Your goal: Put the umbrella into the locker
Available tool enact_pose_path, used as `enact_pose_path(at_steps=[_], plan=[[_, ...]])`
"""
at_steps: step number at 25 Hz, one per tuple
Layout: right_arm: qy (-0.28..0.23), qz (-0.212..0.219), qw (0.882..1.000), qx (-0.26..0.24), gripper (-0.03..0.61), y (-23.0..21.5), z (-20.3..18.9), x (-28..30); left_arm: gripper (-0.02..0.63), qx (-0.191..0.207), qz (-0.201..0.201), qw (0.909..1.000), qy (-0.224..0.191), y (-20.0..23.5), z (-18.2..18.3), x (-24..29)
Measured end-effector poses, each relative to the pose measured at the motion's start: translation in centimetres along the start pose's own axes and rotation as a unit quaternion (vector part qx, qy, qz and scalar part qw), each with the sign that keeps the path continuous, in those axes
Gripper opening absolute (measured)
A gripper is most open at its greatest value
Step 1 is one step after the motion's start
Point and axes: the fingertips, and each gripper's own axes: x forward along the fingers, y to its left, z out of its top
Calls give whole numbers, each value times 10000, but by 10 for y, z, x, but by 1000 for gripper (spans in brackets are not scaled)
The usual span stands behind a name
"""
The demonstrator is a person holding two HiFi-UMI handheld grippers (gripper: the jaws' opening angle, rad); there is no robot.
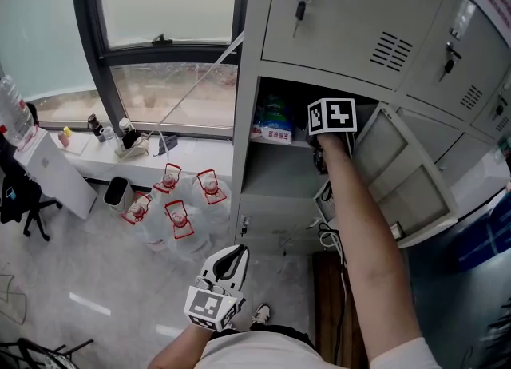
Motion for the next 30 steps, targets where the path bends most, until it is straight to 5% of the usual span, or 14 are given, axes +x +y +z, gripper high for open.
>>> enact_pose_path(at_steps=[5, 15, 20, 30], plan=[[-78, -308, 9985, 441, 277, -15, 1, -2, 38, -11, 27, 10000, -26, 1, 1, -4], [-257, 176, 9991, 272, 316, 1, 11, -6, 38, -27, -19, 10000, -5, -3, -1, -3], [-537, 533, 9949, 661, 330, 6, 18, -16, 38, -53, -141, 9999, 38, -9, -5, 1], [-448, 407, 9980, 189, 333, 9, 13, -34, 38, -31, -384, 9993, 33, -22, -5, 5]])
